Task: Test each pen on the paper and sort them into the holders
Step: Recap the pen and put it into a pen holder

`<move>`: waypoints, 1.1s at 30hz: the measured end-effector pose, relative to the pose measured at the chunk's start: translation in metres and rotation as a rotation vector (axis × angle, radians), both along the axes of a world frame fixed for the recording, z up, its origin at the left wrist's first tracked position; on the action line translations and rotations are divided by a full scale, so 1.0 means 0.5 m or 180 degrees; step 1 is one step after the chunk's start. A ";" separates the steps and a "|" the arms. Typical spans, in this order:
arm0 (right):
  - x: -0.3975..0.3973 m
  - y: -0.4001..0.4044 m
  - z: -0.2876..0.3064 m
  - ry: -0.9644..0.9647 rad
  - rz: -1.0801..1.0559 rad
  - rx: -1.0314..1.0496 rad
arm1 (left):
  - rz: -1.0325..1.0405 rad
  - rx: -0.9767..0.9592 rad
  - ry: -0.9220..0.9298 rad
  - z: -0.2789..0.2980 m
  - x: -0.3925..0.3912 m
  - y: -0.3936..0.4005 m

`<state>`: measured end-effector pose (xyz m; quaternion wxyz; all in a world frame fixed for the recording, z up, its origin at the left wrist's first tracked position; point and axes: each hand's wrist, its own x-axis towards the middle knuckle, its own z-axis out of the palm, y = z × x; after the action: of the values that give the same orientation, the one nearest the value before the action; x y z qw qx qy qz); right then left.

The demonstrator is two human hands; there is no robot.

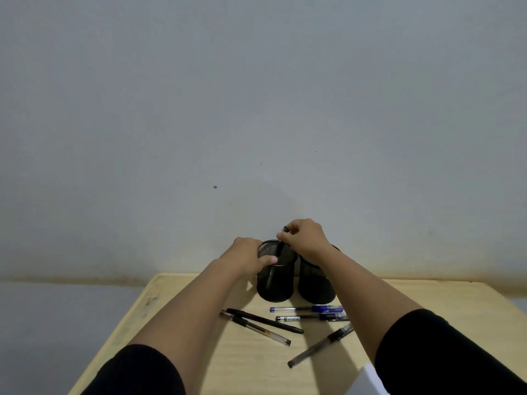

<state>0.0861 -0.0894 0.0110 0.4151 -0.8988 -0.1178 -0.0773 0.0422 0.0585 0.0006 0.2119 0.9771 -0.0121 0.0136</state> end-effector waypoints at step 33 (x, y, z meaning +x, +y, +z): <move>-0.287 -0.180 -0.119 -0.0226 0.0082 -0.2067 | -0.0357 0.1048 -0.0008 -0.085 -0.215 -0.176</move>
<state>-0.0573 -0.1793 -0.0485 0.1033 -0.9794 -0.1621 -0.0616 -0.0651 -0.0295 -0.0420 0.0494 0.9964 -0.0690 0.0008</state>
